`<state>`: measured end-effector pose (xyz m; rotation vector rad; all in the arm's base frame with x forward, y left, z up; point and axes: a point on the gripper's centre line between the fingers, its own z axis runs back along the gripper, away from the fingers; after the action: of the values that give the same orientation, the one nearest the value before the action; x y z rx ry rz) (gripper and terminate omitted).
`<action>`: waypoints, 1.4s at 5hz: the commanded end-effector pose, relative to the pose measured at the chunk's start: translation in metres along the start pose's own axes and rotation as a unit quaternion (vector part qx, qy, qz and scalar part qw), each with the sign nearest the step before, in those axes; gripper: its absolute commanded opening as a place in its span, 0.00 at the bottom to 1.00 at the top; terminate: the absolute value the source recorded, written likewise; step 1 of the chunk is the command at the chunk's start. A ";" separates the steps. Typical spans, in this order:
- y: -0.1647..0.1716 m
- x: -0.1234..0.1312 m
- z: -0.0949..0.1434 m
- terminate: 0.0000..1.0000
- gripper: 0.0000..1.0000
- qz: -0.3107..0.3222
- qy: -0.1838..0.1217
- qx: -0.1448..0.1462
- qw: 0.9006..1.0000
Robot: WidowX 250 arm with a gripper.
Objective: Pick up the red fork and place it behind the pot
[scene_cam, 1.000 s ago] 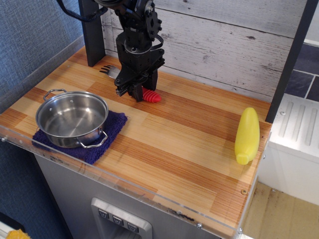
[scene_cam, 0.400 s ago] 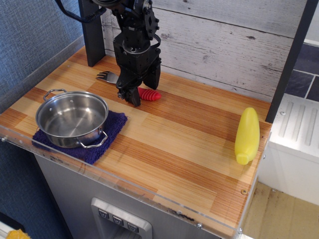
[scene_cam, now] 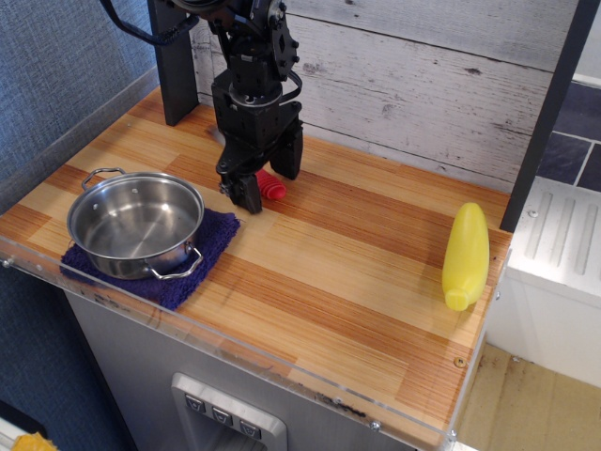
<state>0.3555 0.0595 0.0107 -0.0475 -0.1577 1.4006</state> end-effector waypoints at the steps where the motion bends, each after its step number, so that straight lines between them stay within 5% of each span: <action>1: -0.011 -0.002 0.051 0.00 1.00 -0.014 -0.008 -0.068 0.998; 3: -0.006 -0.013 0.104 0.00 1.00 -0.019 -0.008 -0.115 0.993; 4: 0.015 0.030 0.137 0.00 1.00 -0.030 -0.008 -0.127 0.991; 7: 0.015 0.030 0.137 0.00 1.00 -0.030 -0.008 -0.127 0.991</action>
<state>0.3343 0.0842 0.1325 -0.2196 -0.2919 1.3195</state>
